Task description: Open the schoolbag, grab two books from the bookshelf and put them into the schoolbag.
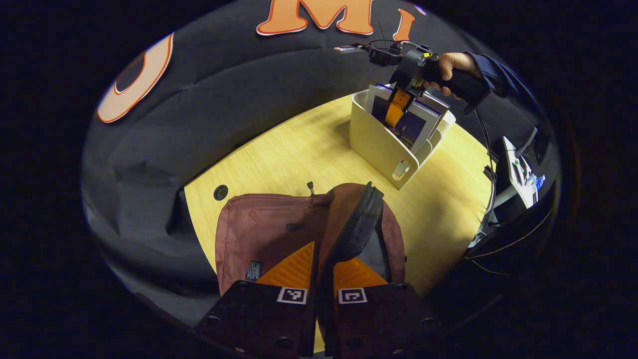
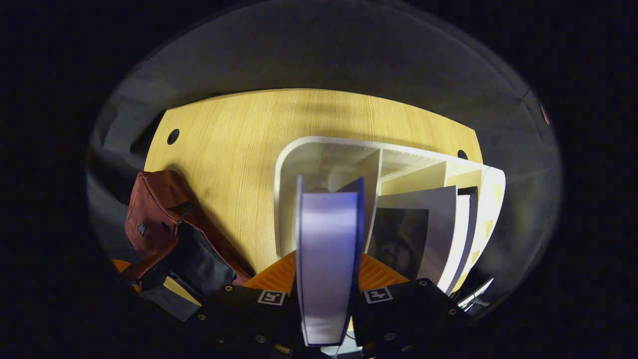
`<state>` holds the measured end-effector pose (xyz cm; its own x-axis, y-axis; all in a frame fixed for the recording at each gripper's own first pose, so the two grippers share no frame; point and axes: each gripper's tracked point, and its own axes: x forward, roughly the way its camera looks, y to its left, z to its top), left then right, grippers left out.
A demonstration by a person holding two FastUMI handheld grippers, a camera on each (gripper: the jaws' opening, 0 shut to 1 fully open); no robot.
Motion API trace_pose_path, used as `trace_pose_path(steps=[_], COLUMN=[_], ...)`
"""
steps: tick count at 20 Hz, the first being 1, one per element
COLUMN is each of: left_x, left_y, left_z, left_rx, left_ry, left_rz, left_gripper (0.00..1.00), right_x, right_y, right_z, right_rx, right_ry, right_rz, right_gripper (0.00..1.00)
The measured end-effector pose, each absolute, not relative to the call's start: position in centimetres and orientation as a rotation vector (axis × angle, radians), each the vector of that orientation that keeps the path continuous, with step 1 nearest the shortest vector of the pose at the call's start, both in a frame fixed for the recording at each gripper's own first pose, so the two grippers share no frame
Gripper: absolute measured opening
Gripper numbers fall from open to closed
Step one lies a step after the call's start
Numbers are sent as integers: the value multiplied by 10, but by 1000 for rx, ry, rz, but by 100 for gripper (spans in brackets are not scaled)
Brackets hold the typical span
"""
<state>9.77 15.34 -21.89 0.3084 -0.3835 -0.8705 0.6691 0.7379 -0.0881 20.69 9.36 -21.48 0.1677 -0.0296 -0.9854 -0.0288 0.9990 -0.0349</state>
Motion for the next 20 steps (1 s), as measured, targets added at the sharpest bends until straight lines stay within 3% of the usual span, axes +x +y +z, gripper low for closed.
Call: trace_pose_path(steps=[3,4,5,6,7,14,20], left_x=[99,98,98,98,97,96,95], left_y=[154,153,153,153,154,158,155], left_z=[-221,-220,-220,-220,-220,-221,-227], left_rx=[313,310,307,305,304,305,298], left_ry=[1042,1042,1043,1045,1043,1035,1035], left_rz=[-711,-713,-715,-716,-719,-735,-746], left_gripper=[9,9,9,4,9,9,9], right_x=[204,202,200,197,192,152,104], right_y=[91,89,86,82,76,59,75], right_z=[-195,-185,-175,-163,-150,-52,-34], right_rx=[-14,6,20,26,28,106,206], right_ry=[1385,1375,1364,1352,1339,1220,1167], right_rz=[-4,-6,-7,-12,-16,-9,22], right_gripper=[40,48,48,40,40,40,39])
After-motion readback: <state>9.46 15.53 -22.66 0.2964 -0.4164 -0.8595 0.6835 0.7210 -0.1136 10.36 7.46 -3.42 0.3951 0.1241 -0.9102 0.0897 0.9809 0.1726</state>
